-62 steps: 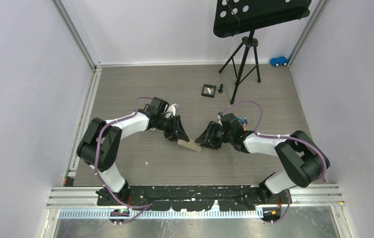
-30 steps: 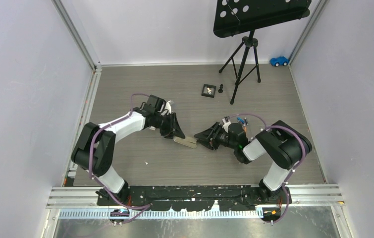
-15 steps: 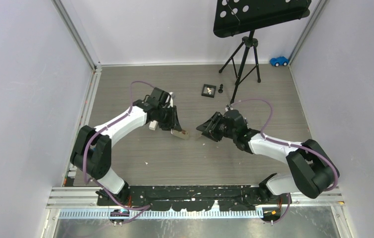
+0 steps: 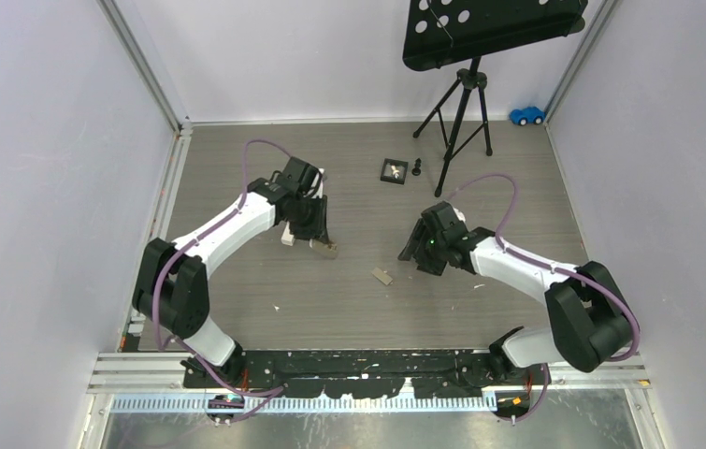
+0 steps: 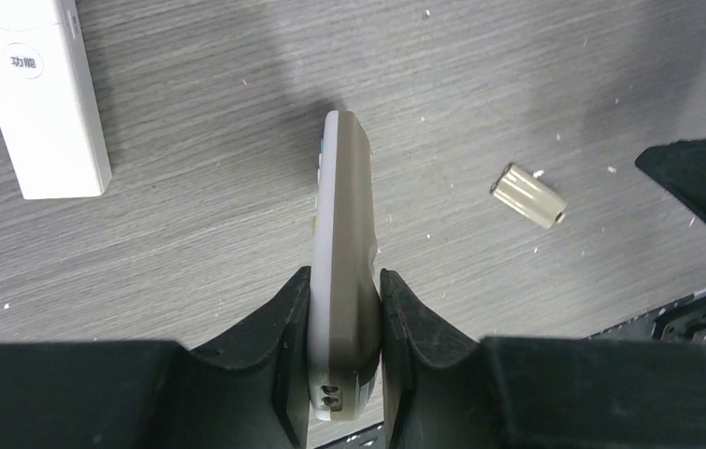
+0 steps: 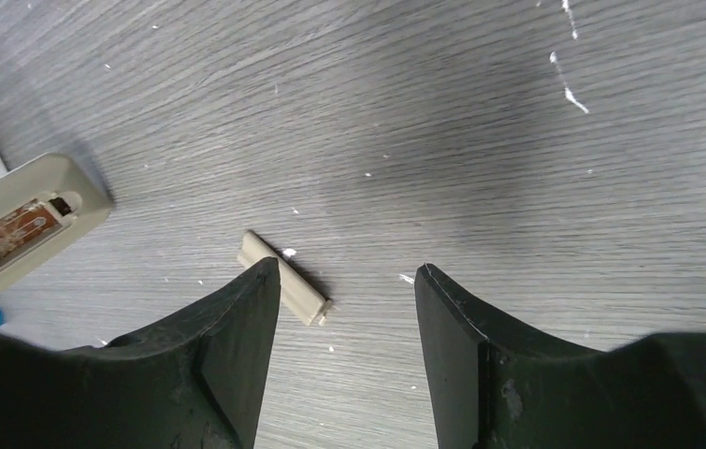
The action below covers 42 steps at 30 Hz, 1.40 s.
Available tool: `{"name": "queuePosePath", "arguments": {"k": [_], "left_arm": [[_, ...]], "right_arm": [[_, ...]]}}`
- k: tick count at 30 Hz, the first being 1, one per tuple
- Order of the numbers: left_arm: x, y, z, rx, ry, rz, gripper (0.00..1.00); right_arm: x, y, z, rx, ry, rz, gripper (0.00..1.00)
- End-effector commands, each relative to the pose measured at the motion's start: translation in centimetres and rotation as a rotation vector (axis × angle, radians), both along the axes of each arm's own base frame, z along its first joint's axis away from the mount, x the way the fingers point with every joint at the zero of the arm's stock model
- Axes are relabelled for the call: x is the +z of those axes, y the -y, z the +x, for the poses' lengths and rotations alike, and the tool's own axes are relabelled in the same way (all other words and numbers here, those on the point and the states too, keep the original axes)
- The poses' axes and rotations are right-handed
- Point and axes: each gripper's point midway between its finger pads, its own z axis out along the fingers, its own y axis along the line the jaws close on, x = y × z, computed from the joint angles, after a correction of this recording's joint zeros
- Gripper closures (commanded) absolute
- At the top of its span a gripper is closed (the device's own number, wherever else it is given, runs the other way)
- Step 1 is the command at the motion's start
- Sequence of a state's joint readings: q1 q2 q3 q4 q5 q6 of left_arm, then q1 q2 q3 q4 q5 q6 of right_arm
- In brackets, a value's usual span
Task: Load the batteries into the remote control
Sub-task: Remove the battery cover from the remote control, then adjust the remote control.
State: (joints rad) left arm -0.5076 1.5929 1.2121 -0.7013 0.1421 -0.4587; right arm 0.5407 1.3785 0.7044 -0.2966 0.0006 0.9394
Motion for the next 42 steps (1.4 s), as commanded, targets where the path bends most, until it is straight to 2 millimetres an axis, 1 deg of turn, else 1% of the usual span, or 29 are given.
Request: {"name": "queuePosePath", "arguments": {"k": [1,4,7,8,9,11,13,15,20,23,25,28,30,33,37,40,42], "left_arm": [[4.1,0.4,-0.3,-0.094,0.074,-0.055,1.0],[6.1,1.8,-1.4,-0.198,0.088,-0.145,1.0],[8.3,4.0,-3.2,-0.323,0.07,-0.285,1.0],[9.2,4.6,-3.9,-0.36,0.066,-0.332,1.0],[9.9,5.0,-4.5,-0.394,0.066,-0.375,1.0],[11.2,5.6,-5.7,-0.45,0.072,-0.443,1.0],[11.7,5.5,-6.7,-0.488,0.076,-0.464,1.0],[12.3,5.4,-8.1,-0.557,0.071,-0.495,1.0],[14.3,5.9,-11.1,-0.713,0.073,-0.603,1.0],[15.4,6.3,-12.9,-0.809,0.101,-0.651,1.0],[16.0,6.2,-13.8,-0.852,0.107,-0.665,1.0],[16.5,6.0,-14.4,-0.886,0.12,-0.663,1.0],[16.7,6.0,-14.6,-0.897,0.12,-0.669,1.0],[17.3,6.2,-14.8,-0.911,0.129,-0.689,1.0],[18.3,6.4,-15.4,-0.951,0.147,-0.737,1.0],[18.7,6.5,-15.9,-0.98,0.157,-0.758,1.0],[18.9,6.5,-16.2,-0.992,0.162,-0.771,1.0]], "right_arm": [[3.4,-0.1,0.6,0.121,0.098,-0.024,0.38],[7.0,-2.7,-0.1,0.309,0.203,0.093,0.38],[11.1,-5.2,-2.0,0.525,0.337,0.235,0.35],[12.4,-5.7,-2.6,0.575,0.385,0.27,0.33],[14.1,-6.1,-3.2,0.615,0.446,0.307,0.31],[16.1,-6.4,-3.9,0.663,0.53,0.34,0.29],[17.9,-6.5,-4.9,0.715,0.6,0.374,0.27],[19.1,-6.5,-5.7,0.764,0.643,0.389,0.26],[20.5,-7.1,-8.2,0.914,0.662,0.443,0.24],[20.5,-7.4,-8.8,0.982,0.654,0.436,0.24],[20.7,-7.6,-9.1,1.008,0.658,0.45,0.25],[21.7,-8.5,-10.4,1.077,0.665,0.523,0.28],[22.0,-9.0,-11.7,1.135,0.65,0.558,0.3],[21.9,-9.3,-13.1,1.197,0.635,0.561,0.31],[21.6,-9.5,-13.9,1.228,0.617,0.547,0.3],[21.7,-9.8,-14.3,1.249,0.609,0.555,0.3],[21.7,-10.1,-14.7,1.272,0.601,0.566,0.34]]}}
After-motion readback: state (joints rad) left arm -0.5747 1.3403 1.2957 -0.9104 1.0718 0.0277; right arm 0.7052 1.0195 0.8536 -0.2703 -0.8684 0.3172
